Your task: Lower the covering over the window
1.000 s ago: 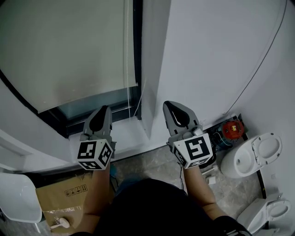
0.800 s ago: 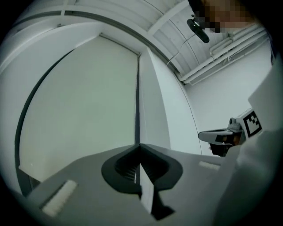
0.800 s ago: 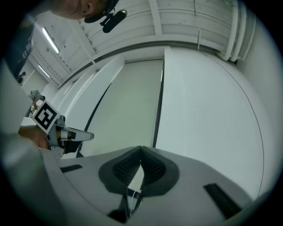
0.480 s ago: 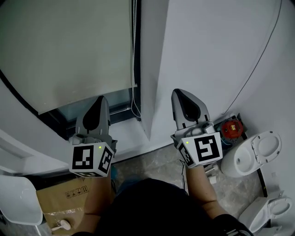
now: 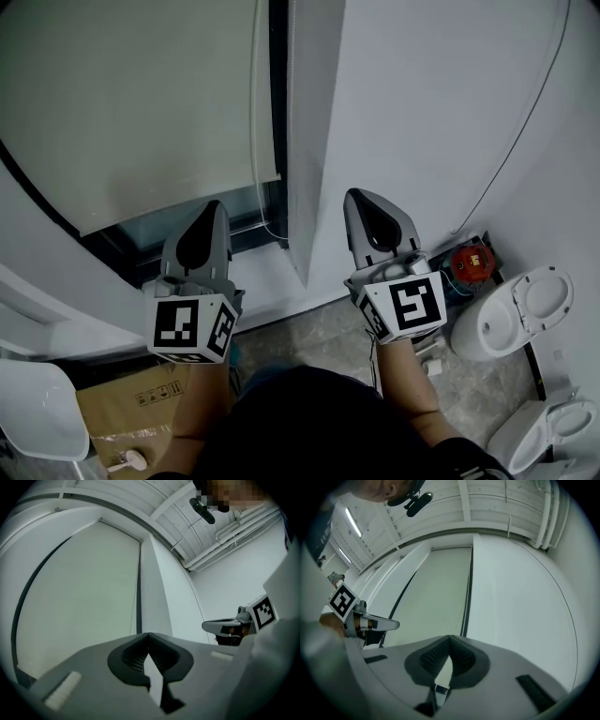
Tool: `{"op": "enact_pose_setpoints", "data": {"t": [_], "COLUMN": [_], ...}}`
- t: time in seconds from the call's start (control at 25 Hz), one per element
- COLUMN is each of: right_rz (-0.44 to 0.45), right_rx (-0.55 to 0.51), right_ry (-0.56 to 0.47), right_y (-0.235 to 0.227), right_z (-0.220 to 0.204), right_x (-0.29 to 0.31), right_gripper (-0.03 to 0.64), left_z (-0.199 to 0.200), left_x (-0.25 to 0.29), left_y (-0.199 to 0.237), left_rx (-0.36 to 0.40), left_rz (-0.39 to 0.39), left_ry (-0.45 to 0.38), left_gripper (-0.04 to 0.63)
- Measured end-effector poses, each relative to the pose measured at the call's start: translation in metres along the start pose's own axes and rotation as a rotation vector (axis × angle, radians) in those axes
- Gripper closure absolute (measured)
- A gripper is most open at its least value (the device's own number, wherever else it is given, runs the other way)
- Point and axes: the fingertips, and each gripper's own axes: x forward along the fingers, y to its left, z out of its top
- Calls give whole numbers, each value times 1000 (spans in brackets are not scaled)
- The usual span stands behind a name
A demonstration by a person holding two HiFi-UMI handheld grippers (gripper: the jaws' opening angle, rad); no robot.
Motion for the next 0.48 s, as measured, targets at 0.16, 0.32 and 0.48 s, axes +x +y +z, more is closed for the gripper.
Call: {"op": "enact_pose_setpoints", "data": {"t": [0.16,0.32,0.48], "right_rz": [-3,3,-28], "right_rx": [11,11,13], "right_ry": [1,24,39], "right_y": [3,5,-1], "right_z": [-5,-13,-16], "right_x": [7,19,32], "right_gripper": [604,604,604], "left_z": [-2,-11,-16], "left_x": [3,13,26], "left_y": [2,5,11], "left_rx": [-5,-18,-36], "left_rz": [-3,-25,-58], "left_ry": [1,16,24], "left_gripper": [584,584,584]}}
